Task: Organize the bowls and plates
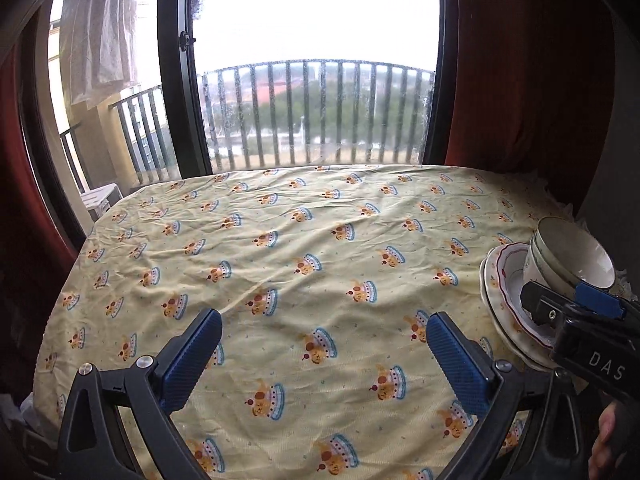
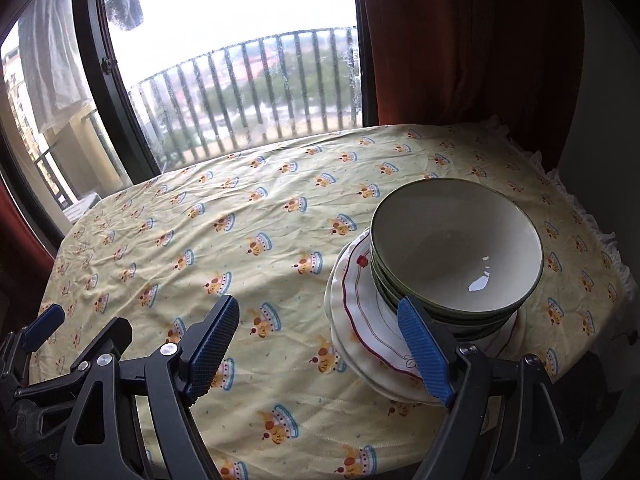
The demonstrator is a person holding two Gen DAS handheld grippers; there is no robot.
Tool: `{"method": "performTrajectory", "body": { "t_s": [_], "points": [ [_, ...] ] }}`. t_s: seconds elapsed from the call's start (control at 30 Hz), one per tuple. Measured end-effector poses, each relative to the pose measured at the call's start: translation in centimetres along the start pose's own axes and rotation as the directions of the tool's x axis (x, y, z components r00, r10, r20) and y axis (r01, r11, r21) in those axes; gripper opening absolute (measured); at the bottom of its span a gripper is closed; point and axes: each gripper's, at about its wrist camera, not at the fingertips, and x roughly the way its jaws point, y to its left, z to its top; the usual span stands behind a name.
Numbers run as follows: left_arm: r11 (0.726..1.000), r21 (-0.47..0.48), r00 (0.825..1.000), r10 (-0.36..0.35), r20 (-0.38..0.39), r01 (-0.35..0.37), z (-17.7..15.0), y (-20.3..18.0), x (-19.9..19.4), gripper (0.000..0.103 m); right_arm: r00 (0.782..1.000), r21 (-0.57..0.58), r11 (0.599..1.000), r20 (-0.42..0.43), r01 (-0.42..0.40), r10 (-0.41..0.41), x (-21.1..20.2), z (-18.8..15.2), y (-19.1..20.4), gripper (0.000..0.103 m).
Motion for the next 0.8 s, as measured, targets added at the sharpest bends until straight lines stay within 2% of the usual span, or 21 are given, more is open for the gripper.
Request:
{"method": "performTrajectory", "body": {
  "t_s": [0.07,0.17,0.27,0.7,0.8],
  "points": [
    [1.000,-0.028,1.000,0.005,-0.002,-0.005,-0.7,1.2,0.1,0.103,1.000,-0.031,0.999,0.018,-0.008,0.008,0.0,-1.0,0.8,0.085],
    [0.998,-0.067,1.000,-0.001,0.003,0.001,-1.3,2.3,0.1,0.103,1.000,-0.082,0.996,0.020,-0.019,0.021,0.1,-2.2,2.0,0.092],
    [0.997,-0.067,0.999,0.025,0.024,-0.023,-1.5,2.6,-0.3,0.103,0.999,-0.100,0.995,0.025,-0.023,0.026,0.1,-3.0,3.0,0.093],
    [0.999,-0.045,0.999,0.026,0.040,-0.024,-1.8,2.5,-0.6,0.103,0.999,-0.065,0.998,0.045,-0.009,0.012,0.1,-3.1,3.0,0.093],
    [0.999,-0.047,0.999,0.009,0.032,-0.007,-1.8,2.3,-0.4,0.103,0.999,-0.061,0.998,0.050,-0.004,0.007,0.0,-3.0,2.8,0.094]
  ]
}}
